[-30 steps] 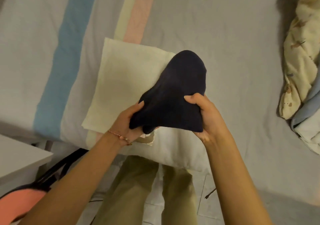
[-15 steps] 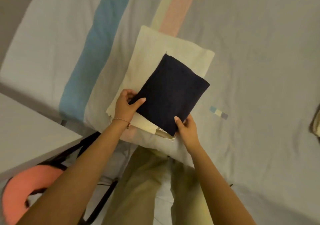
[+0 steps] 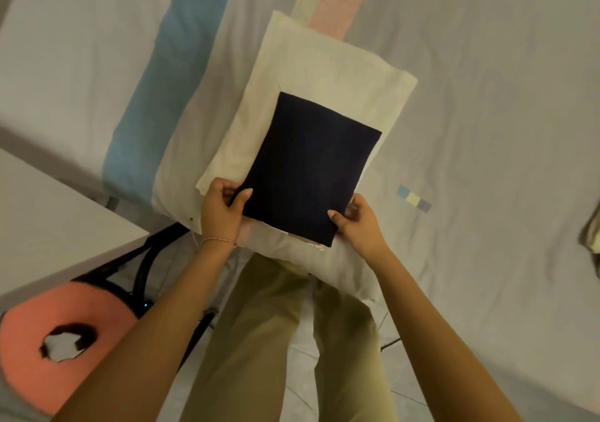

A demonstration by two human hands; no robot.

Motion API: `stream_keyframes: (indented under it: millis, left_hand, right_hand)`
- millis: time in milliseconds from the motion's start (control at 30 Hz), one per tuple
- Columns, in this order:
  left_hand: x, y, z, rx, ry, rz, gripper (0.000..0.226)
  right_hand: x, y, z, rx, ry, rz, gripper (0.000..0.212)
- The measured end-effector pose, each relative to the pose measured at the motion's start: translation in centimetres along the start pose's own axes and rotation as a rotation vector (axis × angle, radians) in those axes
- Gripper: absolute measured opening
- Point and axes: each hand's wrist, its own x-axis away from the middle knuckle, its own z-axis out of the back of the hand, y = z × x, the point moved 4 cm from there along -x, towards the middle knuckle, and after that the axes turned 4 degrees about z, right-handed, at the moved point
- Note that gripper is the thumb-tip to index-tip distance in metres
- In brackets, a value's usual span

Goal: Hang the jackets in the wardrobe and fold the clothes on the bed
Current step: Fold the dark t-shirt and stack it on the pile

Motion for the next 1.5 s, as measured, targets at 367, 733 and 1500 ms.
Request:
stream_keyframes:
  millis: [367, 733, 1500]
  left_hand:
    - [-4.0, 7.0, -3.4, -0.042, -0.343, -0.032, 0.048]
    - [-7.9, 11.2, -4.6, -0.269, -0.367, -0.312, 0.032]
    - [-4.1, 12.4, -8.2, -0.714, -0.132, -0.991, 0.051]
  right_hand:
    - [-6.2, -7.3, 5.2, -0.219, 0.295, 0.103, 0.035]
    - [-6.9, -7.3, 6.3, -0.140, 0.415, 0.299, 0.008]
    - [-5.2, -8.2, 1.7, 0.800, 0.452, 0.877, 0.048]
